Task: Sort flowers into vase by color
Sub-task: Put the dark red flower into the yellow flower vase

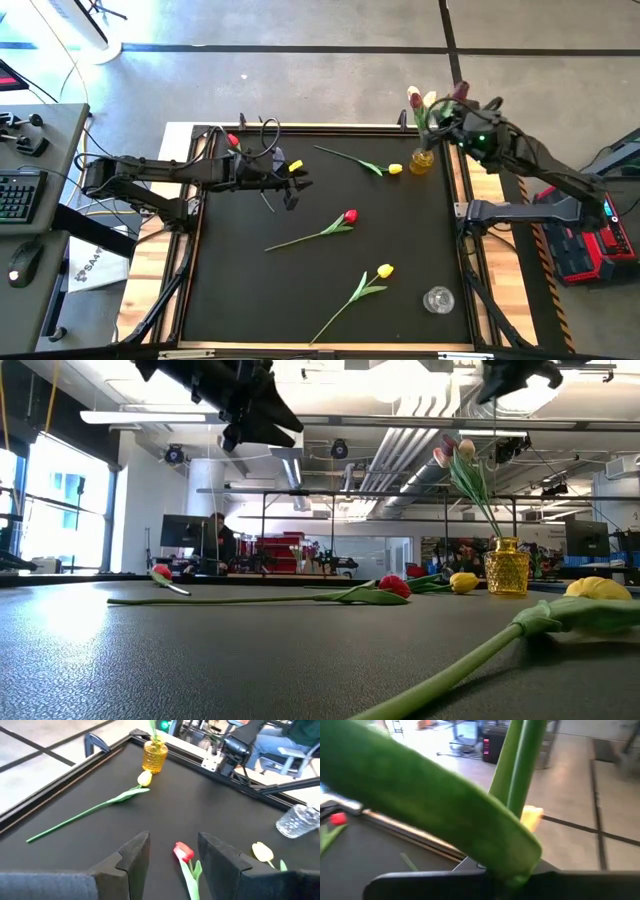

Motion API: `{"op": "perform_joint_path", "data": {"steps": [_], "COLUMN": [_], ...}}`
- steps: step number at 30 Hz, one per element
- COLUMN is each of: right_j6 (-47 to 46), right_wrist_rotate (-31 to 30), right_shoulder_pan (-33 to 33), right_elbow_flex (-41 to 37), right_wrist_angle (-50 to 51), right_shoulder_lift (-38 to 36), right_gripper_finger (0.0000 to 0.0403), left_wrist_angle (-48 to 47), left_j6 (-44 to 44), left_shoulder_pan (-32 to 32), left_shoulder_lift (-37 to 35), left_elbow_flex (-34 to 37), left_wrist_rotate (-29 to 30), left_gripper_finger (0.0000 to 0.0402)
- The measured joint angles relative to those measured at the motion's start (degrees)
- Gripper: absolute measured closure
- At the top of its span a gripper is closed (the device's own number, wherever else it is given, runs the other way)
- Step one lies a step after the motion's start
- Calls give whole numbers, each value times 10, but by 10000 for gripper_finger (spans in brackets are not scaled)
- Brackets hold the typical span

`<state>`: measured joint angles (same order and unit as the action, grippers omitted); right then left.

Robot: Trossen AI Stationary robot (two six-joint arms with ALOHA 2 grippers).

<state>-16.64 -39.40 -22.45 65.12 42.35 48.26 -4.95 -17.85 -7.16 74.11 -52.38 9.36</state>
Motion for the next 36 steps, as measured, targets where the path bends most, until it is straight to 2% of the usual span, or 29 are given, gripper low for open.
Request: {"op": "perform_joint_path", "data": {"steps": [7, 13, 20, 24, 33, 36], "right_j6": [8, 10, 42, 33, 27, 9], "right_wrist_rotate": [-26, 19, 30, 55, 57, 82], "right_shoulder_pan": [-55, -109, -148, -159, -159, -159], "right_elbow_flex": [-12, -63, -101, -103, -103, -103], "right_wrist_angle": [10, -56, -101, -92, -72, -72], "right_shoulder_lift": [6, 8, 10, 10, 23, 32], "right_gripper_finger": [403, 403, 403, 403, 402, 391], "left_wrist_angle": [0, 1, -6, -23, -47, -47], "left_j6": [1, 10, 19, 20, 41, 60], "left_shoulder_pan": [0, -3, -3, -3, -3, -3], "left_shoulder_lift": [0, 0, 0, 0, 0, 0], "left_elbow_flex": [0, 0, 0, 0, 0, 0], "left_wrist_rotate": [52, 49, 47, 47, 47, 47], "left_gripper_finger": [246, 246, 246, 246, 246, 246]}}
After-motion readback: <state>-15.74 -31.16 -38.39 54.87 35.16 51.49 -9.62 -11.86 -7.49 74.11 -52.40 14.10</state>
